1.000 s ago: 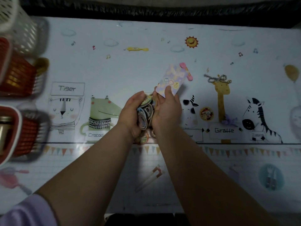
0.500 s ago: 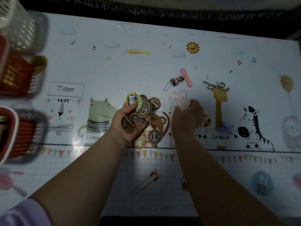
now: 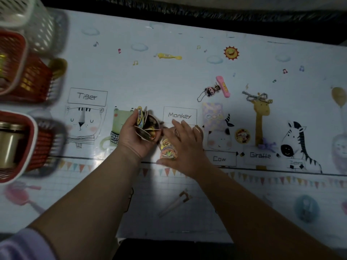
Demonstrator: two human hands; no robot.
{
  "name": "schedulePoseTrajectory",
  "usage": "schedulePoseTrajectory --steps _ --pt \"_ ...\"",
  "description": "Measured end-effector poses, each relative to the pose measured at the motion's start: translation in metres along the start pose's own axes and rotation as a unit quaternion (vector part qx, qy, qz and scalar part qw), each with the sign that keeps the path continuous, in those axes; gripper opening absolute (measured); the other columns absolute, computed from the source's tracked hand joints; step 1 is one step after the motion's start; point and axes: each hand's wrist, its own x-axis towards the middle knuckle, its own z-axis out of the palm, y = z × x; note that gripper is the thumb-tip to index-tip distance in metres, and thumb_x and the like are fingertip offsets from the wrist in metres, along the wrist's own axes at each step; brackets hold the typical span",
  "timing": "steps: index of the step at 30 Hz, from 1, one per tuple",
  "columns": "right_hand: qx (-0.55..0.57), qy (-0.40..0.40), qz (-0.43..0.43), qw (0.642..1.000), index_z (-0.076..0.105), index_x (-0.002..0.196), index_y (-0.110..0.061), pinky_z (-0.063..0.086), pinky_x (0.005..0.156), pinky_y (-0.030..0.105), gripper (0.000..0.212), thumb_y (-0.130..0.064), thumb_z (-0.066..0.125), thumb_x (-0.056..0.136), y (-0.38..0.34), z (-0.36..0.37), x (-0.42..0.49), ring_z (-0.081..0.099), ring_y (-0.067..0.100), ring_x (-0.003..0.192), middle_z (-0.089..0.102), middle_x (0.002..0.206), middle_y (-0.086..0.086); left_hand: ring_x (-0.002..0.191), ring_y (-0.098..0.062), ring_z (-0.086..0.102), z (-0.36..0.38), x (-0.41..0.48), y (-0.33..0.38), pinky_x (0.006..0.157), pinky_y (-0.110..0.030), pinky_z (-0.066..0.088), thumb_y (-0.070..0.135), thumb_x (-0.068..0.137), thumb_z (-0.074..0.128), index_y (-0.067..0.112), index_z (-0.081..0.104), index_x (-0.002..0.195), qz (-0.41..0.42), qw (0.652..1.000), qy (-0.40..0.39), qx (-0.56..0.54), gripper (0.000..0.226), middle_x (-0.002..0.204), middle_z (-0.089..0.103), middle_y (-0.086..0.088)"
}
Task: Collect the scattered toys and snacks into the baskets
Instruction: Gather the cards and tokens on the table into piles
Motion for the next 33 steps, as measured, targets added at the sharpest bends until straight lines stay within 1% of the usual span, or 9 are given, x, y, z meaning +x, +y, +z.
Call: schedulePoseTrajectory --steps 3,8,11,20,23,26,28,30,33 --pt "-0.049 0.01 -0.043 0.998 0.05 0.133 -0.029 0.017 0.111 0.054 0.084 -0.082 0.044 0.069 -0.002 0.008 -0.014 0.03 0.033 0.139 0.037 0.15 0.008 0.076 -0.013 0.06 -0.001 -0.008 -0.003 0.068 -0.026 0.056 0.041 0.089 0.055 0.012 0.063 0.09 0.005 1.0 0.015 -0.008 0.03 0.087 0.063 0.0" --pt "-0.061 0.122 -0.038 0.99 0.063 0.108 -0.023 0.035 0.09 0.044 0.033 -0.042 0.053 0.083 -0.001 0.01 0.0 0.055 0.025 0.109 0.059 0.118 0.001 0.078 -0.015 0.06 -0.014 -0.016 -0.006 0.064 -0.026 0.057 0.039 0.086 0.058 0.01 0.07 0.077 0.009 0.999 0.012 -0.031 0.033 0.083 0.064 -0.001" --pt "-0.102 0.153 -0.025 0.983 0.061 0.097 -0.015 0.036 0.079 0.04 0.027 -0.032 0.052 0.078 -0.001 0.01 0.009 0.057 0.026 0.091 0.06 0.099 0.004 0.084 -0.014 0.059 -0.019 -0.018 -0.011 0.071 -0.027 0.056 0.038 0.077 0.062 0.015 0.063 0.096 0.003 1.0 0.0 -0.028 0.03 0.093 0.062 0.002" --pt "-0.114 0.188 0.025 0.975 0.055 0.076 -0.013 0.036 0.066 0.034 0.019 -0.03 0.055 0.069 -0.003 0.011 0.018 0.048 0.027 0.073 0.051 0.078 0.009 0.075 -0.019 0.066 -0.026 -0.013 -0.029 0.063 -0.032 0.059 0.04 0.091 0.052 0.012 0.063 0.091 0.014 1.0 0.008 -0.009 0.03 0.083 0.067 -0.005" --pt "-0.071 0.19 0.062 0.977 0.053 0.067 -0.013 0.034 0.063 0.033 0.014 -0.025 0.048 0.07 -0.004 0.011 0.022 0.048 0.028 0.071 0.05 0.077 0.009 0.088 -0.023 0.067 -0.023 -0.013 -0.029 0.079 -0.039 0.058 0.033 0.092 0.057 0.013 0.065 0.106 0.02 1.0 0.002 -0.006 0.026 0.1 0.067 -0.008" --pt "0.097 0.211 0.117 0.966 0.04 0.06 -0.018 0.037 0.06 0.033 0.01 -0.01 0.043 0.065 -0.009 0.0 0.027 0.047 0.027 0.067 0.046 0.076 0.008 0.103 -0.028 0.061 -0.02 -0.011 -0.031 0.091 -0.045 0.051 0.022 0.095 0.052 0.024 0.061 0.122 0.063 0.997 0.025 0.025 0.028 0.108 0.065 -0.006" --pt "0.27 0.247 0.22 0.904 0.033 0.059 -0.022 0.035 0.058 0.029 0.03 0.002 0.049 0.067 -0.015 -0.012 0.027 0.045 0.02 0.064 0.043 0.073 0.003 0.108 -0.03 0.057 -0.015 -0.013 -0.036 0.099 -0.049 0.045 0.018 0.096 0.05 0.026 0.056 0.128 0.077 0.996 0.034 0.026 0.034 0.114 0.063 -0.008" --pt "0.502 0.246 0.328 0.762 0.042 0.063 -0.019 0.038 0.053 0.025 0.033 0.01 0.053 0.074 -0.031 -0.025 0.026 0.045 0.014 0.059 0.047 0.07 0.002 0.102 -0.027 0.061 -0.011 -0.014 -0.039 0.092 -0.046 0.049 0.014 0.095 0.051 0.027 0.048 0.133 0.084 0.996 0.034 0.02 0.04 0.116 0.062 -0.007" --pt "0.738 0.204 0.33 0.552 0.058 0.077 -0.013 0.052 0.064 0.028 0.028 0.014 0.05 0.082 -0.048 -0.041 0.026 0.059 0.017 0.073 0.059 0.081 0.005 0.101 -0.026 0.064 -0.003 -0.013 -0.043 0.08 -0.042 0.056 0.018 0.093 0.056 0.023 0.046 0.134 0.048 0.998 0.031 -0.007 0.043 0.12 0.063 -0.009"
